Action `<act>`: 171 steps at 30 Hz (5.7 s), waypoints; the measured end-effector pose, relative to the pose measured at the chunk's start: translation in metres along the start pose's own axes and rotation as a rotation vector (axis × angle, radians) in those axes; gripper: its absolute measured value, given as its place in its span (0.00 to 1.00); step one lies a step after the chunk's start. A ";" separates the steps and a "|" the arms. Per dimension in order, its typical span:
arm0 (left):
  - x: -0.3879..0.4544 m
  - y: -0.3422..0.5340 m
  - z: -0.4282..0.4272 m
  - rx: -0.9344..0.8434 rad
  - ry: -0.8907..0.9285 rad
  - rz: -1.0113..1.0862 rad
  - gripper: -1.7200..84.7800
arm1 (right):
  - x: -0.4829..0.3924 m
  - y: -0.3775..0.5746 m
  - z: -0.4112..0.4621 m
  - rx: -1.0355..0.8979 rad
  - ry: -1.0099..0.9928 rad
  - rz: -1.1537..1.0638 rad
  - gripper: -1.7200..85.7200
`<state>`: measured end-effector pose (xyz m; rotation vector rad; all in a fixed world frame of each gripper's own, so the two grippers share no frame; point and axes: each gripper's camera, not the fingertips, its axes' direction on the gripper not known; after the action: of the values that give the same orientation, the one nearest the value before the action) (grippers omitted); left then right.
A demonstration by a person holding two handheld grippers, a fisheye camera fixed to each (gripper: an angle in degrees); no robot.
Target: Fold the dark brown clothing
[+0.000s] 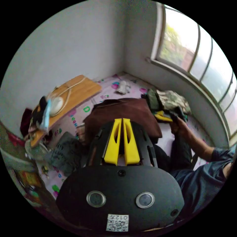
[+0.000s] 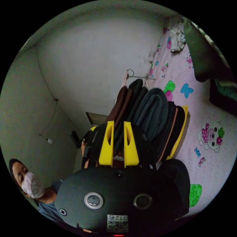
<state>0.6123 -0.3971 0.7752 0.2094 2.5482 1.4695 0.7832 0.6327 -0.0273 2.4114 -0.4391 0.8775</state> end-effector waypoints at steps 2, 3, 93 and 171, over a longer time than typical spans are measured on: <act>0.070 -0.024 0.028 -0.073 -0.007 0.170 0.02 | 0.011 -0.025 0.001 0.023 -0.031 0.057 0.11; 0.085 -0.028 0.033 -0.086 -0.002 0.205 0.02 | 0.017 -0.038 0.003 0.034 -0.055 0.087 0.12; -0.029 -0.006 0.066 -0.287 -0.163 0.120 0.02 | -0.011 0.081 0.250 -0.456 0.383 -0.581 0.01; 0.115 0.058 0.215 -0.309 -0.652 0.623 0.02 | -0.018 0.261 0.221 -0.473 0.464 -0.616 0.01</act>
<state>0.5530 -0.1623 0.7095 1.2799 1.7703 1.5940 0.7579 0.2962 -0.0860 1.6800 0.2455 0.8807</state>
